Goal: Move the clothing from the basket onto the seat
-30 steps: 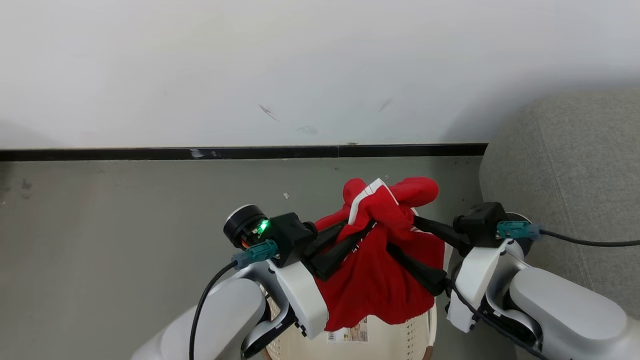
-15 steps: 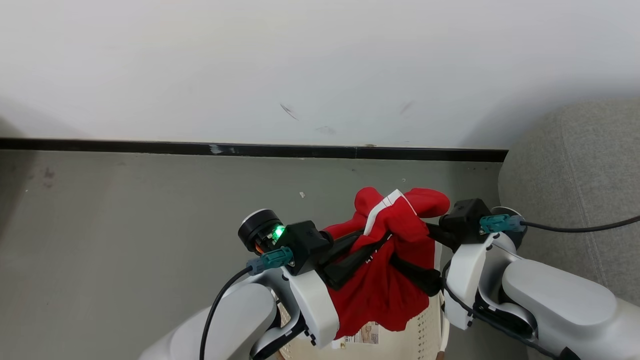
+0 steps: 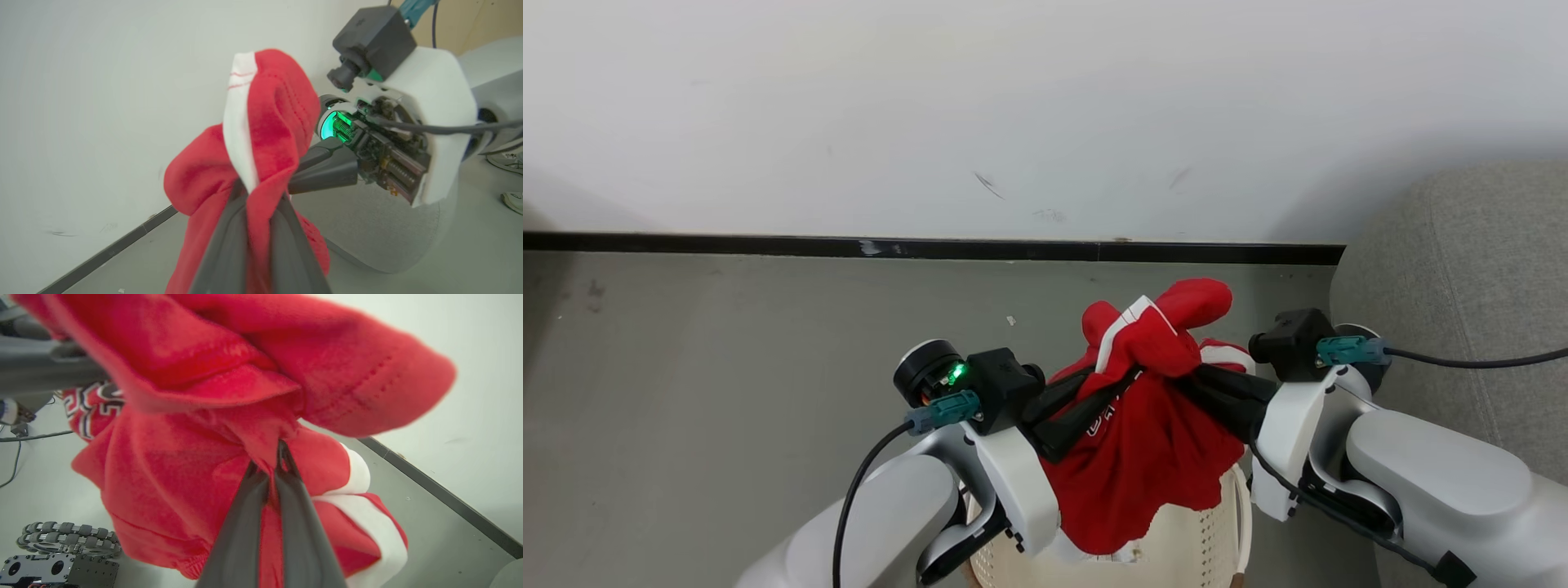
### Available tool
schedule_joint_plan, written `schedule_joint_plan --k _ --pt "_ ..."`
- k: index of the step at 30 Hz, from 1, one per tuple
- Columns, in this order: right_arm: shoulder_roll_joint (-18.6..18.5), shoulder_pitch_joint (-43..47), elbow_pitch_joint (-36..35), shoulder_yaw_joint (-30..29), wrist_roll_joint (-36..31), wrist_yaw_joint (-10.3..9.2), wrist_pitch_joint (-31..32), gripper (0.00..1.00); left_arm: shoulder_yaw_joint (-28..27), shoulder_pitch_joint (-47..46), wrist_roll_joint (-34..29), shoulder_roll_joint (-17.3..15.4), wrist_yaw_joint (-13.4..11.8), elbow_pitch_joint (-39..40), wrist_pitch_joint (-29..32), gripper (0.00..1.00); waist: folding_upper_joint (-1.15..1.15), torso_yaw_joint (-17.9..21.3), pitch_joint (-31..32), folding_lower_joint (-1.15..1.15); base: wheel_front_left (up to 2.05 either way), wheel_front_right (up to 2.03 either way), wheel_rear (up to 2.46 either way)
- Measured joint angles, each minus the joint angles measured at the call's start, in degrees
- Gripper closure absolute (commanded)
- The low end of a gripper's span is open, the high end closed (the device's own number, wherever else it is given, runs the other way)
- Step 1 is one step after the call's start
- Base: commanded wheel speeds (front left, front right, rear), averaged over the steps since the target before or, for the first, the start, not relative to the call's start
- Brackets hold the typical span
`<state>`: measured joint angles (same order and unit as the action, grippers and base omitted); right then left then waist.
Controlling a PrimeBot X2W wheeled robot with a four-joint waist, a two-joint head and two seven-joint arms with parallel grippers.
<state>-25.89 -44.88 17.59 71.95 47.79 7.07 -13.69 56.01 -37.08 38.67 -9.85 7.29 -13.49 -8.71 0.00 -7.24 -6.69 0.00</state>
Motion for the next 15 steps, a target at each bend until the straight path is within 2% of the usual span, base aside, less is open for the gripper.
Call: schedule_joint_plan --k 10,15 --pt "0.0 0.0 0.1 -0.4 1.1 0.00 -0.5 1.00 -0.7 0.1 1.1 -0.9 0.0 -2.6 0.0 1.00 0.00 1.1 -0.1 0.00 0.00 0.00 0.00" --pt "0.0 0.1 -1.0 -3.8 1.1 0.00 -0.5 1.00 -0.9 0.2 1.3 -0.9 -0.1 -3.5 0.0 1.00 0.00 1.8 -0.1 0.00 0.00 0.00 0.00"
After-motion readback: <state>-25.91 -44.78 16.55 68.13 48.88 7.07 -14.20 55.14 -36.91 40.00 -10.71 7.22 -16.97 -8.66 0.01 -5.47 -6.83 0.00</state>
